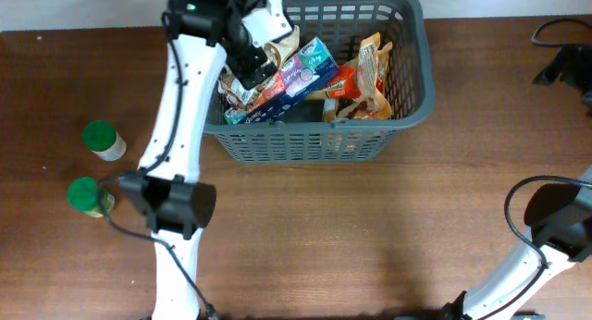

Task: Pack container
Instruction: 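Lift the foil bag into the basket and release it, then move the left gripper down onto a green-lidded jar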

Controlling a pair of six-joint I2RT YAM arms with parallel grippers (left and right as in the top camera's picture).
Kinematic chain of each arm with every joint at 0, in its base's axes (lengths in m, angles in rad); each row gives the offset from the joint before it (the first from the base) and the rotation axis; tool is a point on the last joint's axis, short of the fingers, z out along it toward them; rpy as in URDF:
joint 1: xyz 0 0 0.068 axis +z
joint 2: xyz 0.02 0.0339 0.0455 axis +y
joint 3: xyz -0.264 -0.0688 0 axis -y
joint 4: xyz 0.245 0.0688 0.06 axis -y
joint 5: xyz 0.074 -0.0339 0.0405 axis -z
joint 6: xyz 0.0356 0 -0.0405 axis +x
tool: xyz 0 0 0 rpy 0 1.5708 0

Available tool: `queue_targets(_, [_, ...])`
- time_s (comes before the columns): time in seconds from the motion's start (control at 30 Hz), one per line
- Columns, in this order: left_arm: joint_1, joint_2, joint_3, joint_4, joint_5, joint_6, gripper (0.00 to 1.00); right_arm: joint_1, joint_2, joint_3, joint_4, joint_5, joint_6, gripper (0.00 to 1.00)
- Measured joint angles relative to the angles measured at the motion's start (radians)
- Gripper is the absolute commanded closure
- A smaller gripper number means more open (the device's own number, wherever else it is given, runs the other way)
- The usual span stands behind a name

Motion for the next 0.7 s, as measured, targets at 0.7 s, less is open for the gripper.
queue_targets(0.7, [0.666,-0.182,-0.24,-0.183,0.044,-0.62,0.01,0.0,0.0,0.0,0.0,-0.05,0.0,0.01])
